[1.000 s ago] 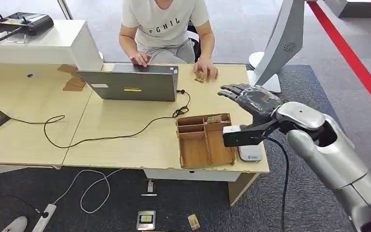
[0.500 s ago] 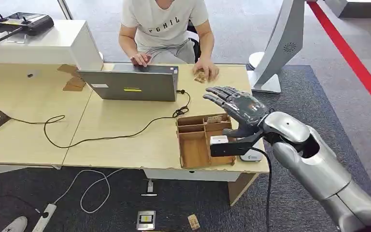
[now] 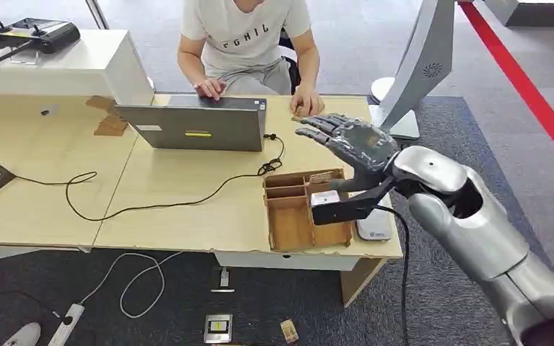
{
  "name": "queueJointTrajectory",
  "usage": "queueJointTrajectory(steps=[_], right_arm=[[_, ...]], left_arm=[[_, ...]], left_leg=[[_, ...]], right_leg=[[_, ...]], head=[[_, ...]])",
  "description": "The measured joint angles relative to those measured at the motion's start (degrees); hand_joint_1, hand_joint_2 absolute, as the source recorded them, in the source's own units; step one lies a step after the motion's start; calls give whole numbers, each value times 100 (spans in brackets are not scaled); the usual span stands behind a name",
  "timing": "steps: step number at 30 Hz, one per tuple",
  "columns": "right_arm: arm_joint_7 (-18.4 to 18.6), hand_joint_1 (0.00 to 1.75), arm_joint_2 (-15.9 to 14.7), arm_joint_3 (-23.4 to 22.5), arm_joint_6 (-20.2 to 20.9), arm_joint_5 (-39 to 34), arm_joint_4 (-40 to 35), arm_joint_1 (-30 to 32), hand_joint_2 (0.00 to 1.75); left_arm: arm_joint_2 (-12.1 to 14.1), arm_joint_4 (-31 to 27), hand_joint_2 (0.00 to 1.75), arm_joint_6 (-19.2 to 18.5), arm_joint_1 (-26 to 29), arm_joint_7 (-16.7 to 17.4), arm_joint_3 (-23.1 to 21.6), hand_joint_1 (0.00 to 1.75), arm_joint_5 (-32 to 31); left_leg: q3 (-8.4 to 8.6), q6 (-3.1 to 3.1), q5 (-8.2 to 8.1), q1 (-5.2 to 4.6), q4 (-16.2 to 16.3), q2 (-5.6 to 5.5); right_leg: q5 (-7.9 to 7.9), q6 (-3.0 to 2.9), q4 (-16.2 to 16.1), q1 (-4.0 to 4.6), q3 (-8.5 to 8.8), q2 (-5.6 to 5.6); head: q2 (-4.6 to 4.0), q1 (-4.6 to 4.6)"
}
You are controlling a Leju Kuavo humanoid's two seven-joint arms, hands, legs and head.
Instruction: Pass the card to the sensor for recognition and then transmit it.
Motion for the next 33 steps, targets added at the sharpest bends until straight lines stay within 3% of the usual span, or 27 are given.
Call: queueJointTrajectory(steps=[5,9,10,12,15,19,22,25,27,31,33], right_arm=[[-364,0,-116,2,-9,164,134,-497,175],[-879,0,-47,122,238,7,880,-1639,175],[-983,0,11,153,339,-83,1175,-2050,0],[-1120,0,165,216,533,-347,1907,-2819,0],[-1469,0,332,297,505,-474,2768,-3738,0],[-1531,0,577,418,-528,-273,3745,-4650,0],[-1546,0,774,507,-765,-231,4309,-5084,0],[-1507,0,959,594,-1450,-225,4799,-5354,0],[-1459,0,1057,621,-1700,-234,5058,-5538,0],[-1395,0,1221,686,-1768,-254,5471,-5741,0],[-1145,0,1252,695,-1925,-449,5622,-5770,0]], left_arm=[[35,0,175,-7,-1,-33,-59,0,7],[96,0,175,-7,-12,-13,-118,0,33],[105,0,175,-18,-17,-11,-129,0,31],[142,0,175,-70,-17,-11,-148,0,15],[175,0,175,-166,-14,-66,-212,0,-24],[201,0,175,-164,-14,-118,-278,0,0],[206,0,175,-151,-24,-122,-293,0,2],[208,0,175,-77,-27,-122,-330,0,31],[208,0,175,-44,-24,-120,-350,0,33],[206,0,175,-42,-24,-120,-396,0,33],[208,0,175,-42,-24,-118,-413,0,18]], left_leg=[[-5,0,0,1,0,-2],[-19,0,5,-10,0,-2],[-22,0,8,-11,1,-3],[-29,-5,12,-10,1,-8],[-36,-6,13,-7,1,-22],[-42,-7,12,-7,1,-22],[-37,-7,11,-6,1,-16],[-37,-7,12,-8,1,-11],[-34,-7,13,-7,2,-12],[-28,-7,13,-7,2,-11],[-24,-7,13,-8,2,-10]], right_leg=[[1,0,1,0,2,0],[4,-2,15,-10,-19,0],[4,-2,15,-10,-22,-1],[4,-2,17,-10,-31,-3],[3,-2,17,-6,-33,-20],[1,-3,18,-6,-38,-20],[1,-3,16,-5,-39,-14],[2,-3,16,-6,-39,-14],[2,-3,16,-5,-36,-14],[3,-3,16,-5,-31,-14],[3,-3,16,-6,-31,-12]], head=[[-2,2],[0,-2],[0,2],[0,-4],[0,-4],[0,-2],[0,-2],[0,-2],[0,0],[0,0],[0,-2]])
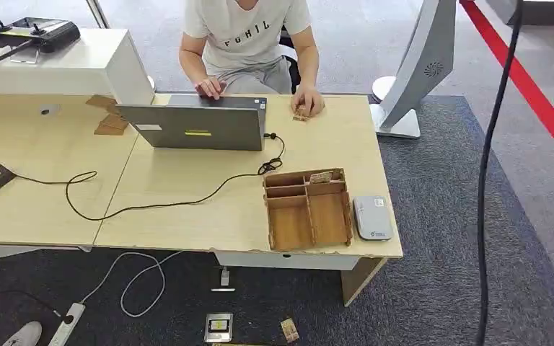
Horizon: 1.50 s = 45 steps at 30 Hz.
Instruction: Pass the card to the sensor for recognition and then transmit it.
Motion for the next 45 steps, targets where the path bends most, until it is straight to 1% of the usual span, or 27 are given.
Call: queueJointTrajectory(steps=[1,3,5,6,7,8,9,10,11,12,13,14,15,16,18,22,24,26,27,29,31,33,34,35,37,41,45], right_arm=[[203,0,11,-24,-121,-220,90,-11,0],[616,0,22,-175,-355,-1078,245,-14,0],[775,0,22,-426,-477,-1699,367,-6,0],[777,0,24,-520,-501,-1769,428,1,0],[798,0,18,-588,-499,-1879,475,14,0],[873,0,28,-679,-475,-2209,514,49,0],[965,0,63,-867,-386,-2796,544,119,0],[1023,0,113,-1103,-237,-3272,577,192,0],[1111,0,181,-1368,-2,-3543,617,306,0],[1157,0,218,-1471,206,-3442,634,391,0],[1291,0,275,-1528,583,-3195,649,503,0],[1384,0,330,-1526,1099,-2816,665,603,0],[1395,0,346,-1526,1217,-2725,667,719,0],[1426,0,444,-1493,1797,-2223,669,846,0],[1456,0,570,-1456,2025,-2077,660,1042,0],[1489,0,702,-1414,2201,-2009,658,1179,0],[1316,0,752,-1388,2319,-1799,647,1193,0],[1223,0,759,-1324,2579,-1743,531,1238,0],[1315,0,741,-1272,2730,-1804,384,1304,0],[1781,0,610,-1191,2948,-2183,-143,1515,0],[2380,0,362,-1099,3064,-2734,-810,1723,0],[2870,0,44,-1003,3118,-3185,-1515,1901,0],[3048,0,-90,-953,3143,-3376,-1830,1974,0],[3250,0,-278,-896,3164,-3523,-2202,2071,0],[3517,0,-609,-759,3201,-3634,-2836,2254,0],[3894,0,-1159,-555,3289,-3658,-3821,2682,0],[4198,0,-1703,-358,3260,-3688,-4770,3105,0]], left_arm=[[-2,0,175,0,0,0,-7,0,-2],[-7,0,175,0,0,0,-13,0,-4],[-17,0,175,0,11,0,-17,0,-13],[-17,0,175,0,11,0,-24,0,-13],[-20,0,175,0,11,0,-33,0,-13],[-20,0,175,0,8,0,-42,0,-2],[-24,0,175,0,1,2,-48,0,17],[-33,0,175,0,-6,4,-52,0,24],[-46,0,175,0,-11,4,-61,0,37],[-55,0,175,0,-11,2,-68,0,48],[-65,0,175,-7,-11,0,-81,0,76],[-70,0,175,-7,-11,0,-94,0,98],[-72,0,175,-7,-14,0,-102,0,105],[-74,0,175,2,-21,4,-105,0,116],[-90,0,175,28,-25,22,-111,0,118],[-96,0,175,46,-10,39,-118,0,122],[-98,0,175,79,-13,66,-120,0,153],[-103,0,175,125,-14,107,-120,0,203],[-105,0,175,147,-15,129,-120,0,214],[-107,0,175,149,-17,144,-120,0,247],[-114,0,175,122,-5,142,-125,0,291],[-114,0,175,61,18,107,-138,0,302],[-114,0,175,-5,22,-3,-144,0,291],[-122,0,175,-64,15,-202,-151,0,256],[-175,0,175,-24,-28,-428,-160,0,188],[-275,-4,175,44,-90,-417,-203,0,190],[-282,-4,175,28,-100,-352,-260,0,201]], left_leg=[[1,0,0,0,2,1],[0,0,0,1,4,0],[-2,0,0,1,4,1],[-2,0,0,1,4,1],[-1,0,-1,-1,4,4],[1,0,-1,-2,4,12],[2,1,-3,-1,4,17],[4,1,-3,-1,3,19],[7,1,-3,-1,3,19],[8,1,-2,0,3,21],[10,0,-2,1,2,25],[13,0,-1,1,2,32],[14,-1,0,6,2,38],[13,-5,3,8,3,39],[9,-14,10,11,3,35],[1,-18,12,17,3,24],[1,-18,11,17,2,21],[2,-18,11,16,3,24],[5,-18,11,15,3,26],[7,-18,11,15,4,27],[3,-17,11,15,7,19],[2,-17,11,13,9,19],[3,-16,9,13,8,19],[6,-15,9,12,10,21],[8,-13,8,6,9,22],[10,-10,5,7,9,30],[12,-10,5,9,8,28]], right_leg=[[0,0,0,0,0,0],[0,1,-1,2,1,-1],[0,1,-1,1,1,-1],[0,1,-1,1,2,0],[0,1,-1,-1,1,7],[1,1,-1,-2,1,15],[2,1,-1,-1,2,23],[2,1,-1,-1,3,25],[3,-1,-1,-1,3,26],[6,-4,-1,0,4,27],[7,-7,0,0,5,31],[11,-12,0,1,5,37],[13,-15,1,4,5,41],[19,-17,1,7,1,42],[20,-17,1,8,-2,40],[19,-18,4,15,-3,34],[19,-18,4,15,-3,35],[19,-18,3,14,-4,36],[19,-18,2,14,-4,37],[19,-18,-1,15,-4,37],[19,-17,-2,15,-2,30],[19,-17,-2,14,-3,28],[19,-17,-2,12,-4,30],[20,-16,-4,12,-5,32],[20,-16,-6,6,-2,32],[21,-16,-5,6,-1,38],[19,-16,-6,8,0,37]], head=[[0,0],[0,2],[0,0],[0,4],[0,4],[0,-2],[0,4],[0,2],[0,2],[0,4],[0,2],[0,0],[0,0],[0,2],[-2,0],[0,2],[0,2],[0,4],[0,0],[0,-5],[0,0],[0,2],[0,2],[0,0],[0,0],[0,2],[0,0]])
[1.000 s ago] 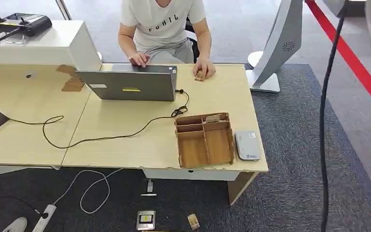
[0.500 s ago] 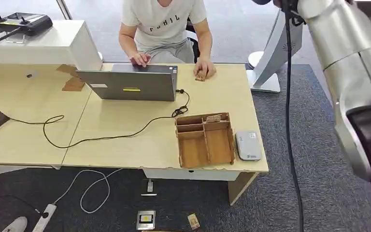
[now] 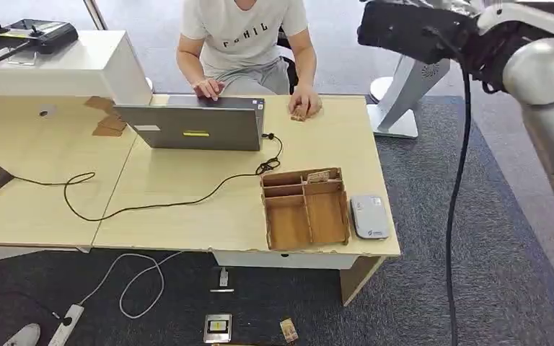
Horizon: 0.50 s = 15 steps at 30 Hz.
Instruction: Pass the card to the sensor for recognition and then transmit it.
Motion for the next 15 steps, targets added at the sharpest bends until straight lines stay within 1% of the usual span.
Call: queueJointTrajectory(steps=[3,6,10,15], right_arm=[[113,0,-380,92,-208,83,-596,479,0],[129,0,-659,142,-256,142,-984,718,0],[124,0,-933,210,-319,271,-1391,951,0],[-16,0,-1193,207,-900,724,-1748,1739,0]], left_arm=[[-7,0,175,-35,16,28,-26,0,0],[-7,0,175,-35,0,28,-31,0,0],[-9,0,175,-39,-9,41,-33,0,-24],[-11,0,175,-144,-6,-17,-105,0,-197]], left_leg=[[-3,1,-1,3,0,-2],[-5,1,-2,1,-1,1],[-4,1,-2,3,-2,-2],[-7,1,-2,4,-3,-2]], right_leg=[[0,1,1,2,0,0],[0,0,2,-1,-2,1],[-1,0,1,2,-1,1],[-1,0,2,3,1,0]], head=[[0,2],[0,4],[0,2],[0,0]])
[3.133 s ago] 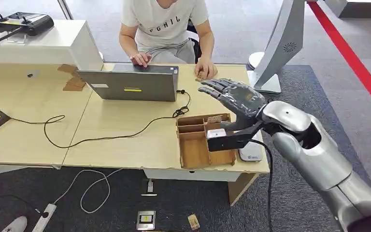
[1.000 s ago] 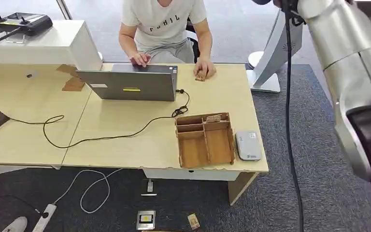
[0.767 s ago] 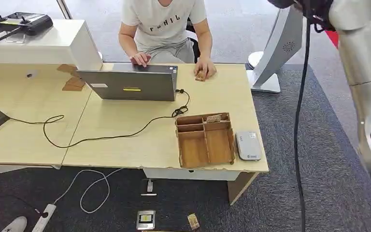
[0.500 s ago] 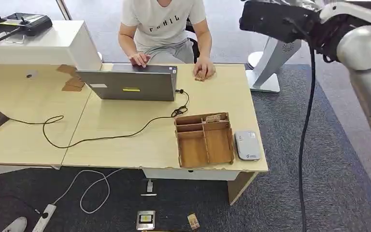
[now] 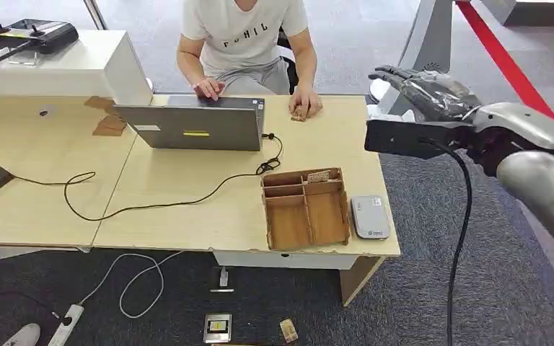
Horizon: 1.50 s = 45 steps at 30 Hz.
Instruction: Pass the card to the sensor for recognition and then transmit it.
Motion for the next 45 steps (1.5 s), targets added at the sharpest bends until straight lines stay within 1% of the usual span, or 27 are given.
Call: queueJointTrajectory(steps=[4,9,10,14,17,20,32,38,45], right_arm=[[-100,0,-120,-15,-210,207,-172,625,0],[-299,0,-83,-168,-287,699,-275,1353,0],[-313,0,-57,-181,-280,759,-284,1446,175],[-518,0,203,-208,-280,1099,-290,1752,175],[-651,0,404,-208,-306,1326,-253,1827,175],[-704,0,588,-223,-317,1488,-212,1828,175],[-745,0,1040,-310,-291,1635,-205,1741,175],[-916,0,1349,-310,-429,1819,-78,1706,175],[-1145,0,1729,-293,-577,2097,268,1670,175]], left_arm=[[11,0,175,-79,-2,-50,-94,0,-133],[13,0,175,-118,-3,-42,-234,0,-232],[11,0,175,-122,-4,-24,-256,0,-241],[4,0,175,-127,-12,28,-365,0,-267],[2,0,175,-129,-15,-4,-422,0,-304],[7,0,175,-131,-18,-48,-496,0,-341],[0,0,175,-146,-20,-72,-656,0,-426],[-4,0,175,-146,-21,-57,-737,0,-418],[-4,0,175,-146,-25,-31,-789,0,-435]], left_leg=[[-3,0,0,0,0,-3],[-5,0,-1,1,-3,-4],[-5,-1,-1,1,-3,-3],[-5,-2,-1,2,-4,-3],[-5,-2,0,2,-4,-4],[-4,-3,1,2,-4,-4],[-5,-2,0,2,-4,-5],[-5,-3,1,2,-4,-6],[-5,-3,1,2,-4,-5]], right_leg=[[0,0,0,0,0,0],[-1,0,1,1,-1,-1],[-1,0,2,1,-1,-1],[-2,-2,2,2,-2,-1],[-2,-3,3,2,-2,-1],[-2,-3,3,2,-2,-1],[-3,-3,3,1,-2,-1],[-3,-3,4,2,-2,-1],[-3,-3,4,2,-2,-1]], head=[[0,0],[0,2],[0,0],[0,0],[0,0],[0,2],[0,2],[0,0],[0,2]])
